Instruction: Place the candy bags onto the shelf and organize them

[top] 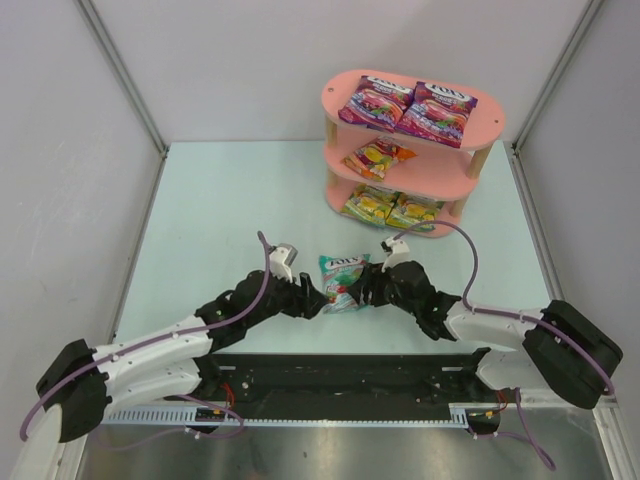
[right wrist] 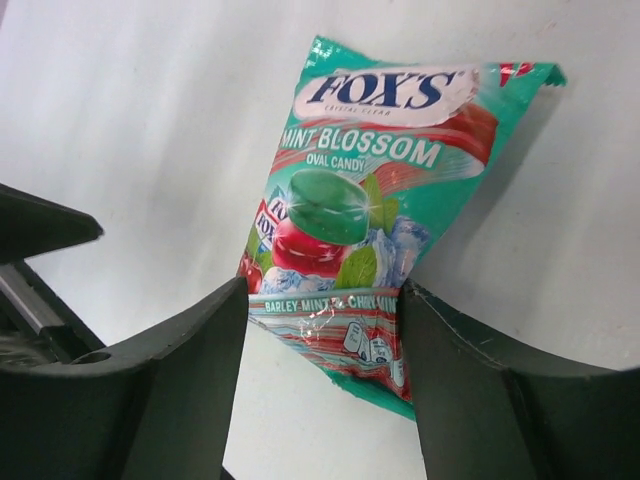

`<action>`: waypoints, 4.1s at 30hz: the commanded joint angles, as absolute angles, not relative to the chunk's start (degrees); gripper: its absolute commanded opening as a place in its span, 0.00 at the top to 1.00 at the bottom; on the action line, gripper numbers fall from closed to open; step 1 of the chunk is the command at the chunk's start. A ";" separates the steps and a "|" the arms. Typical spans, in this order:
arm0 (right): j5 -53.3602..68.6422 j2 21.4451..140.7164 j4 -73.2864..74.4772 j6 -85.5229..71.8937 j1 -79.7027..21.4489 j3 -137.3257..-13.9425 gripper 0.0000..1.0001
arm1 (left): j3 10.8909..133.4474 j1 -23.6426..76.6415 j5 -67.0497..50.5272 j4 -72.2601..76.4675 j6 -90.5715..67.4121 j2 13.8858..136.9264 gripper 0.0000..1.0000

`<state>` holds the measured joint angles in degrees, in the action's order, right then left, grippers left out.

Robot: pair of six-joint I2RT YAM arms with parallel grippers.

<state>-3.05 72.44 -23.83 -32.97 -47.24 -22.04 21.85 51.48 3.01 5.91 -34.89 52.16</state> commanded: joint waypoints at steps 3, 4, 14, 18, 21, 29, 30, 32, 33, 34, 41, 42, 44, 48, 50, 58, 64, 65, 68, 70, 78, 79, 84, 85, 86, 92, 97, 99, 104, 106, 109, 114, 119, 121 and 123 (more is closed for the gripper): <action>-8.79 68.12 -25.22 -34.36 -47.55 -18.81 0.35 | 19.43 51.59 5.27 9.66 -37.26 54.49 0.27; -9.57 67.94 -25.57 -34.71 -47.64 -17.68 0.35 | 19.08 51.59 5.36 10.19 -37.53 55.01 0.28; -10.28 72.86 -31.28 -36.91 -48.86 -15.29 0.37 | 15.56 51.59 5.80 17.39 -40.08 59.59 0.30; -10.72 74.35 -32.87 -37.44 -49.31 -15.29 0.40 | 15.12 51.68 6.24 19.77 -41.13 61.34 0.30; -10.72 74.88 -33.40 -37.71 -49.39 -15.29 0.43 | 14.94 51.68 6.33 22.75 -42.18 63.63 0.30; -12.21 73.05 -30.68 -37.35 -49.39 -15.29 0.40 | 13.80 52.56 7.82 28.65 -46.49 71.10 0.30; -12.74 72.69 -30.24 -37.09 -49.48 -15.21 0.39 | 13.54 52.65 7.91 29.09 -46.84 71.80 0.30; -13.18 71.72 -29.45 -36.74 -49.31 -15.12 0.39 | 13.01 52.82 8.52 30.14 -47.81 72.51 0.30; -13.27 71.54 -29.36 -36.56 -49.31 -15.03 0.40 | 12.92 52.82 8.61 30.32 -48.07 73.03 0.30; -13.18 71.28 -29.18 -36.39 -49.31 -14.94 0.41 | 12.66 52.91 8.79 31.11 -48.69 73.39 0.29; -13.27 70.66 -28.21 -36.04 -49.04 -14.94 0.74 | 11.60 53.17 8.00 36.29 -50.54 76.46 0.29; -13.27 70.66 -28.04 -36.04 -48.87 -14.94 0.80 | 11.95 53.43 7.74 36.99 -50.62 76.99 0.29; -13.45 70.66 -27.51 -36.21 -48.78 -14.94 0.93 | 12.39 53.70 7.38 37.44 -50.63 78.57 0.29; -13.80 71.10 -26.89 -37.26 -48.08 -14.68 1.00 | 13.62 55.10 7.12 38.23 -50.89 80.94 0.29; -13.62 71.54 -27.07 -37.88 -47.99 -14.50 1.00 | 13.88 55.37 7.29 38.58 -51.15 82.26 0.29; -12.48 72.68 -28.21 -39.11 -47.81 -13.54 1.00 | 13.71 55.72 7.82 40.78 -53.08 85.08 0.34; -11.60 73.12 -28.92 -39.55 -47.64 -13.45 1.00 | 14.24 55.72 6.86 42.62 -53.26 87.44 0.49; -11.51 73.12 -29.00 -39.55 -47.64 -13.45 1.00 | 14.41 55.72 6.59 42.89 -53.26 87.80 0.50; -11.16 73.04 -29.00 -39.46 -47.64 -13.45 1.00 | 14.76 55.72 5.63 44.38 -53.44 89.21 0.54; -11.08 72.78 -28.74 -39.29 -47.64 -13.45 1.00 | 15.12 55.72 5.19 44.82 -53.44 90.00 0.62; -13.44 64.88 -22.78 -36.65 -47.99 -14.15 1.00 | 17.84 55.72 5.53 40.26 -50.81 87.55 1.00; -14.23 62.08 -21.63 -36.22 -48.08 -14.32 1.00 | 18.36 55.81 5.80 39.30 -50.28 86.84 1.00; -17.92 52.75 -15.05 -31.48 -49.04 -15.73 1.00 | 23.98 56.51 7.91 29.99 -43.87 81.40 1.00; -18.54 51.26 -14.16 -30.77 -49.30 -16.17 1.00 | 25.21 56.77 8.61 27.27 -42.90 80.69 1.00; -18.98 48.54 -12.58 -30.07 -49.22 -16.52 1.00 | 27.40 56.86 8.79 26.20 -41.24 80.16 1.00; -22.67 42.37 -7.57 -24.70 -48.87 -21.09 1.00 | 36.45 57.30 8.35 20.40 -36.66 78.40 1.00; -24.17 40.78 -6.77 -20.58 -47.03 -24.60 1.00 | 43.93 57.22 7.74 16.62 -32.71 80.06 1.00; -23.82 40.26 -6.50 -19.78 -44.75 -26.45 1.00 | 48.06 57.22 7.73 15.30 -31.30 80.94 1.00; -19.79 39.55 -6.50 -17.84 -38.68 -30.66 1.00 | 57.55 56.87 7.03 11.96 -27.08 84.28 1.00; -18.64 39.46 -6.42 -17.14 -36.04 -31.81 1.00 | 61.24 56.25 6.51 11.08 -25.85 85.42 1.00; -16.79 39.20 -6.24 -16.44 -32.70 -33.75 1.00 | 65.89 55.11 4.66 10.11 -24.70 87.62 1.00; -13.98 39.29 -6.24 -16.08 -27.87 -35.33 1.00 | 72.32 53.53 1.50 8.27 -23.03 92.54 1.00; -9.24 41.83 -9.22 -16.52 -21.28 -36.21 1.00 | 79.36 51.68 0.35 6.51 -21.80 96.85 1.00; -7.74 43.15 -11.24 -16.96 -19.35 -36.65 1.00 | 82.33 50.98 -1.75 5.63 -21.27 99.05 1.00; -5.72 45.52 -13.43 -17.57 -16.80 -37.00 1.00 | 85.32 50.28 -2.28 4.66 -20.75 100.97 1.00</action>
<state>-10.90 43.09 -5.91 -16.93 -19.92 -33.32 78.26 51.75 0.69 4.97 -23.31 98.76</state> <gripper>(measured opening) 0.009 0.047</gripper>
